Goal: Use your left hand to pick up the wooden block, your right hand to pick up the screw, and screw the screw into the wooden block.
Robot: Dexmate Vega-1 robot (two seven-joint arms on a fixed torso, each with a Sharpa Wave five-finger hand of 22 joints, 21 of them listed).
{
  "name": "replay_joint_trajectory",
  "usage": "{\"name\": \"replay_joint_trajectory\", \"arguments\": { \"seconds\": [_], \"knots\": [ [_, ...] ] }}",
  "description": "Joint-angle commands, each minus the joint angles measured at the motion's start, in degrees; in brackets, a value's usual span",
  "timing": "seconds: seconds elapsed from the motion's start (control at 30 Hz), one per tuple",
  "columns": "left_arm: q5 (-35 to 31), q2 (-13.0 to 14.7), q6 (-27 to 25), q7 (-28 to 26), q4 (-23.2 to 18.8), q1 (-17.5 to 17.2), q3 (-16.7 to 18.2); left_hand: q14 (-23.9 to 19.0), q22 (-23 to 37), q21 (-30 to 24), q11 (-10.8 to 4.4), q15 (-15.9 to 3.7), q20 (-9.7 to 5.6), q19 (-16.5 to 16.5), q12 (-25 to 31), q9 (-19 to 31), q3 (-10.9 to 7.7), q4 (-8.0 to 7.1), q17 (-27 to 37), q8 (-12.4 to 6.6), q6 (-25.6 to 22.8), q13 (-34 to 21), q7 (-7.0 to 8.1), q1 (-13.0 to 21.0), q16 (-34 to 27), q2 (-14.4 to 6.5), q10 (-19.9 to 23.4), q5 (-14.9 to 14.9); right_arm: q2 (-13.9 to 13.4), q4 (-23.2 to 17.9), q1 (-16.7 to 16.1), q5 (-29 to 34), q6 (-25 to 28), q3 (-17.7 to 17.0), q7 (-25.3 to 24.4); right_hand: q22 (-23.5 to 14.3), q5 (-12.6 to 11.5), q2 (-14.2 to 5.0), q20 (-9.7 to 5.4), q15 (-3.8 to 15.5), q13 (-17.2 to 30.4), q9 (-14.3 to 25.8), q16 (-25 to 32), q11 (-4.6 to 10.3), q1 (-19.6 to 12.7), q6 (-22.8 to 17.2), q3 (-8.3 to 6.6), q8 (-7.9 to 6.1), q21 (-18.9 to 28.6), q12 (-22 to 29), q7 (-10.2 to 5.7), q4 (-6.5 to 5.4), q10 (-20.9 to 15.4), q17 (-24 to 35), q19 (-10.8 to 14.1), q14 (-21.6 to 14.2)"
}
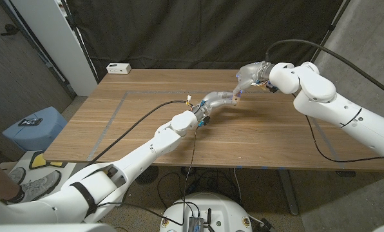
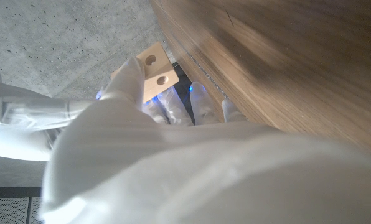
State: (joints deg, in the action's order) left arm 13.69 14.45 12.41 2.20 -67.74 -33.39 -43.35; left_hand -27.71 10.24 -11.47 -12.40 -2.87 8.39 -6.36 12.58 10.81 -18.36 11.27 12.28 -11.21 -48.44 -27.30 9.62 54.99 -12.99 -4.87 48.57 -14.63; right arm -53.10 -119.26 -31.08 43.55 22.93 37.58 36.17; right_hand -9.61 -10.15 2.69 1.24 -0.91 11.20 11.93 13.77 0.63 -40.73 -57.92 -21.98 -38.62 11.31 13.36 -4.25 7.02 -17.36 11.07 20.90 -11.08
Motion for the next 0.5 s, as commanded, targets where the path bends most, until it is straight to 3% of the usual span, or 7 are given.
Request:
{"name": "replay_joint_trajectory", "arguments": {
  "seconds": [0.03, 0.5],
  "knots": [
    [0.2, -0.1, 0.0, 0.2, 0.3, 0.1, 0.0, -0.1, 0.3, -0.5, 0.07, -2.97, 0.26, -0.4, 0.7, 0.2, -2.78, -2.4, 0.1, -0.29, -0.8, -2.2, -0.41, -0.6, -0.1, -1.2, 0.5, -0.4, 1.2, 0.3, -0.5, 3.0, 1.0, 0.6, -0.6, -0.2, 0.1, 0.1, -0.15, 0.35, 0.0, -0.2, 0.3, 0.52, 1.1, -2.2, 0.63, -0.74, 0.6, 0.4, 0.21, -0.13, -1.6, 0.3, 0.9, -1.3],
    [0.4, 0.0, 0.0, 0.4, 0.5, 0.1, 0.2, -0.2, 0.3, -0.5, 0.13, -2.94, 0.23, -0.4, 0.7, 0.2, -2.92, -2.35, 0.1, -0.35, -1.0, -2.2, -0.5, -0.6, -0.1, -1.1, 0.5, -0.4, 2.9, 0.7, -1.0, 6.3, 2.7, 1.2, -1.0, -0.2, -0.1, 1.04, -0.38, 1.16, -0.1, -1.1, 0.7, 1.22, 5.4, -10.8, 2.42, -2.53, 0.4, 0.8, 1.04, -1.01, -7.0, 0.3, 2.5, -4.4]
  ]
}}
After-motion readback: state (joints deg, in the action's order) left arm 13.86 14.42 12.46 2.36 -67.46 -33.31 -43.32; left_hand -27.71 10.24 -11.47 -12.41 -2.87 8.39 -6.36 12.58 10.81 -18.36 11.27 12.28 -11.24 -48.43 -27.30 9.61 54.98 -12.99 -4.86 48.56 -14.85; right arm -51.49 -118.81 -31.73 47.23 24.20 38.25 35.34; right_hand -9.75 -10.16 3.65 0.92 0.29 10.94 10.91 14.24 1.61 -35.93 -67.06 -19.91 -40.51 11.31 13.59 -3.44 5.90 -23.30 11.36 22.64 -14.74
